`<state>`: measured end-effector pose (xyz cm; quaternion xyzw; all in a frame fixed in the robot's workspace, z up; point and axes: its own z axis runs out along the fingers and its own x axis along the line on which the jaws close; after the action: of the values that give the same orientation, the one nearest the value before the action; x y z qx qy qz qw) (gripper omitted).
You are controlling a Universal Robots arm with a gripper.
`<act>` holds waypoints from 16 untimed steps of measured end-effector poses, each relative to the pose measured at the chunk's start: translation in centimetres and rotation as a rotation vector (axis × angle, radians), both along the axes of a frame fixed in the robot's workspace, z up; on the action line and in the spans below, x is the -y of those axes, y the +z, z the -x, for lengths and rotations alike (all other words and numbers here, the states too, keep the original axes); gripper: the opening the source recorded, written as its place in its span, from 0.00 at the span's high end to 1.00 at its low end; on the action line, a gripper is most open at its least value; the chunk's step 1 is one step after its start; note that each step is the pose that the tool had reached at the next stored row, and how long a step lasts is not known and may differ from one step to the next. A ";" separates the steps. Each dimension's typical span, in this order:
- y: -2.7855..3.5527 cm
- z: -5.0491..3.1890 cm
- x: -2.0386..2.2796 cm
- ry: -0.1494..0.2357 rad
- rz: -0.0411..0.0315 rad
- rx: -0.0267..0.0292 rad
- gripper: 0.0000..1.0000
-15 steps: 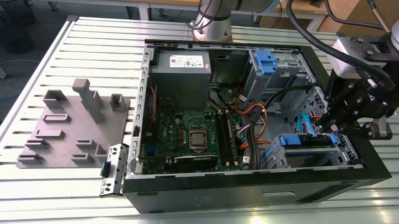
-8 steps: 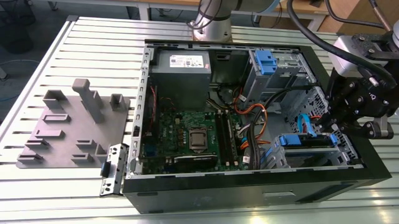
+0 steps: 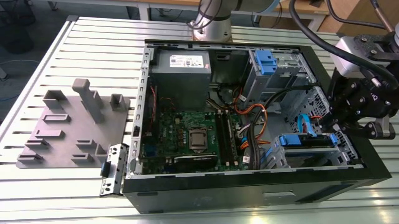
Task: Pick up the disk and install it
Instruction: 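Insert the second disk wire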
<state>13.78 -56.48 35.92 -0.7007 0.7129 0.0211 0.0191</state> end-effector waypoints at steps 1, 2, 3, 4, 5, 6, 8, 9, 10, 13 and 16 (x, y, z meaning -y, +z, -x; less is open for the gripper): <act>-0.03 -0.02 0.00 0.000 0.0001 0.0000 0.76; -0.03 -0.03 0.00 0.000 0.0003 0.0000 0.76; -0.03 -0.03 0.00 0.000 0.0005 0.0000 0.76; -0.03 -0.03 0.00 0.000 0.0004 0.0000 0.76; -0.03 -0.03 0.00 0.000 0.0004 0.0000 0.76; -0.03 -0.03 0.00 0.000 0.0004 0.0000 0.76; -0.04 -0.03 0.00 0.000 0.0004 0.0000 0.76; -0.04 -0.03 0.00 0.000 0.0004 -0.0001 0.75; -0.04 -0.03 0.00 0.000 0.0005 0.0000 0.75; -0.09 -0.05 -0.05 0.000 0.0003 0.0000 0.69; -0.29 -0.28 -0.42 0.000 0.0005 0.0000 0.69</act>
<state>14.06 -56.06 35.63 -0.7007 0.7129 0.0209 0.0189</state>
